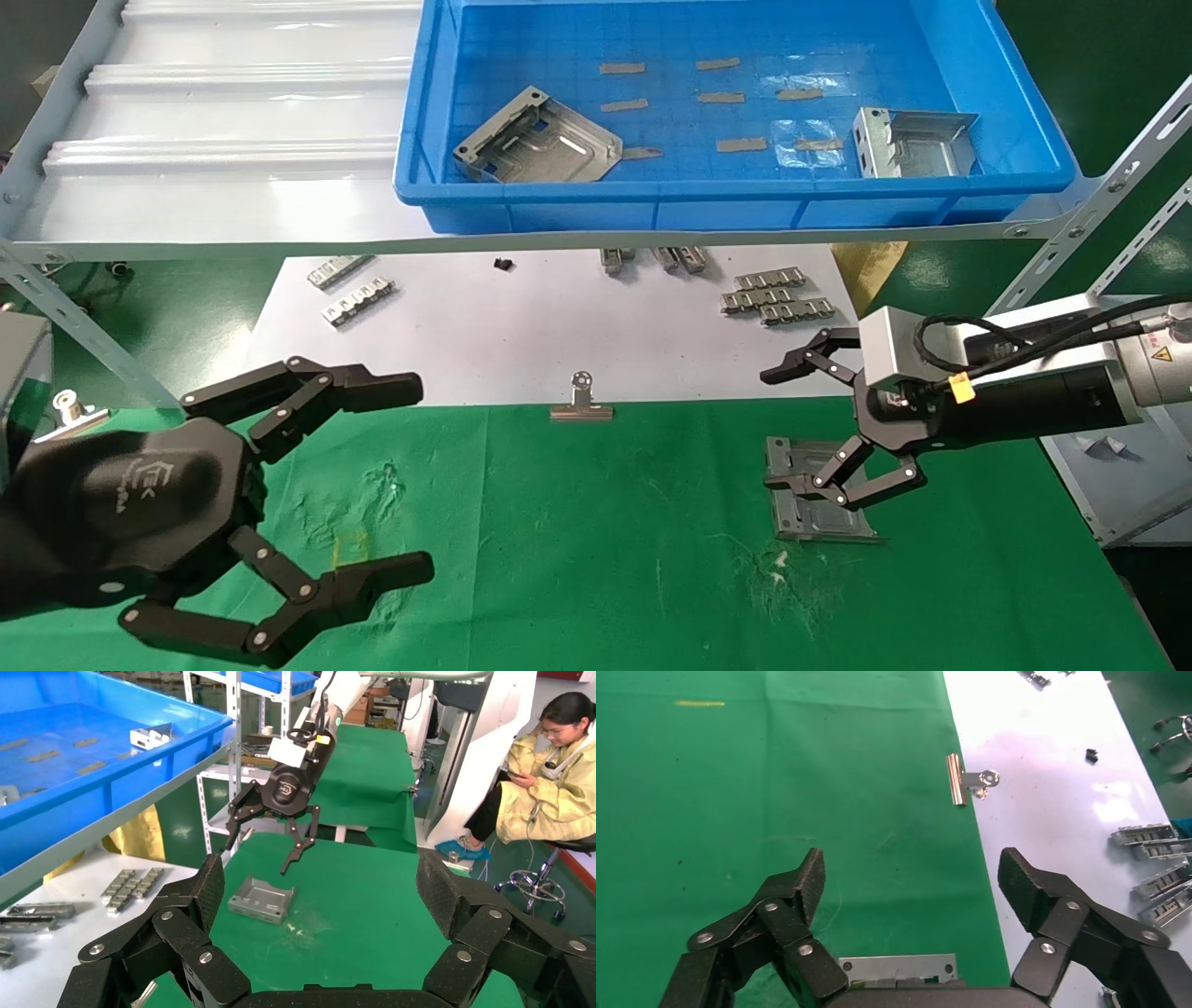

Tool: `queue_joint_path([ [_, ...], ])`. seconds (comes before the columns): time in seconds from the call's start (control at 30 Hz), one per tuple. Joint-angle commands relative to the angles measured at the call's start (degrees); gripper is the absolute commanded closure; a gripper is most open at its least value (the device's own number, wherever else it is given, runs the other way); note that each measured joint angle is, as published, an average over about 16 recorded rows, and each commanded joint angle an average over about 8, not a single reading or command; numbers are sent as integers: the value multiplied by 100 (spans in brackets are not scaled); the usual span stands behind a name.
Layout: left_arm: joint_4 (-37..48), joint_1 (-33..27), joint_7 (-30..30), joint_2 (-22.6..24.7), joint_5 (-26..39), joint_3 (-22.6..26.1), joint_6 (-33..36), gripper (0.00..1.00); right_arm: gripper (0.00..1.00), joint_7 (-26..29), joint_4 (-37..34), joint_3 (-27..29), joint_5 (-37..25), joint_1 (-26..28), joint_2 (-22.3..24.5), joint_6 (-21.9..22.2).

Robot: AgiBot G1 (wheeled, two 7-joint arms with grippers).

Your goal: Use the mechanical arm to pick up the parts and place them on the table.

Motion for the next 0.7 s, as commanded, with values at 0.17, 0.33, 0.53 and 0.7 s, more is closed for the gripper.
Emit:
queue_joint_path([
  [0.17, 0, 0, 0, 0, 0, 0, 0, 0, 0, 159, 277, 274, -19, -215, 75, 33],
  [0.33, 0, 0, 0, 0, 0, 0, 0, 0, 0, 502, 814, 814, 16, -611, 241, 83],
  [0.53, 0, 0, 0, 0, 0, 0, 0, 0, 0, 918, 1466, 1471, 59, -1093, 442, 144],
  [0.7, 0, 0, 0, 0, 0, 0, 0, 0, 0, 1263, 2006, 2015, 95, -1492, 609, 195],
])
